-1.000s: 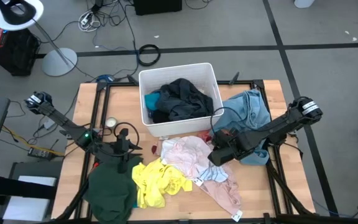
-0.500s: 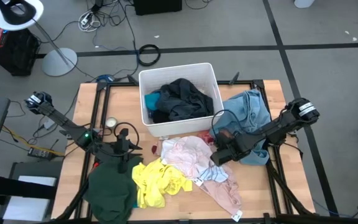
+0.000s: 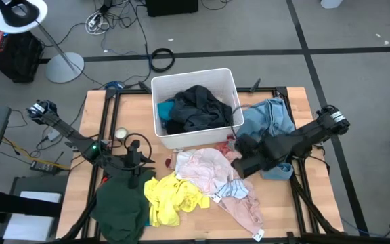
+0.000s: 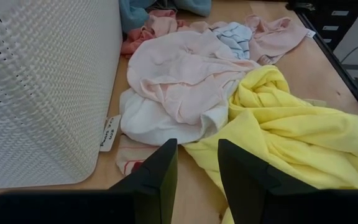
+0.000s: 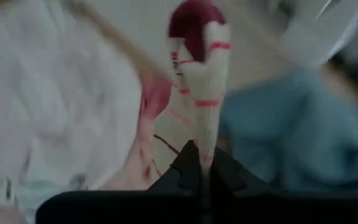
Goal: Sort clothes
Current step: Put the right pink striped sock into the white bin
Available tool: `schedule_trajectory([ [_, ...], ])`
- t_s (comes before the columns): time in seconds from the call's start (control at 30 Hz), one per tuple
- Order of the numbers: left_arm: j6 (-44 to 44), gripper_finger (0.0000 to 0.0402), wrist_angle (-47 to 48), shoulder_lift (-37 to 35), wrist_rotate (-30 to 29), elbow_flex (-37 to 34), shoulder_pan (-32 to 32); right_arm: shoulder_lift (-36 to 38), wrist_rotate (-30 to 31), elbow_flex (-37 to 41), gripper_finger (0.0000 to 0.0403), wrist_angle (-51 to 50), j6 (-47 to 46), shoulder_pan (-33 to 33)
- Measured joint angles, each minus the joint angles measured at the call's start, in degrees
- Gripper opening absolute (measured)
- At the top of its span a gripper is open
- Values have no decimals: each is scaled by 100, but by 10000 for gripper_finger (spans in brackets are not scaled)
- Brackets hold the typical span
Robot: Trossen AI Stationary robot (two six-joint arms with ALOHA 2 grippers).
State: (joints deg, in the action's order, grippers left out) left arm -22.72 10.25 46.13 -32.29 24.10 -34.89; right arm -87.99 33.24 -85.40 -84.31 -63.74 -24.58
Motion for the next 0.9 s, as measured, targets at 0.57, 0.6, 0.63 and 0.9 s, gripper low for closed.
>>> schedule_trajectory([
  [0.57, 11, 121, -9, 0, -2, 0, 1, -45, -9, -1829, 13, 3737, 5135, 2723],
  [0.6, 11, 121, -9, 0, -2, -1, 0, -65, -182, -1814, 17, 3981, 5219, 2873],
  [0.63, 13, 121, -5, 0, -2, 0, 1, -104, -328, -1795, 21, 4098, 5269, 3005],
  [0.9, 70, 121, 35, 0, -3, 0, 2, -707, -1043, -1788, 72, 4420, 5497, 3559],
])
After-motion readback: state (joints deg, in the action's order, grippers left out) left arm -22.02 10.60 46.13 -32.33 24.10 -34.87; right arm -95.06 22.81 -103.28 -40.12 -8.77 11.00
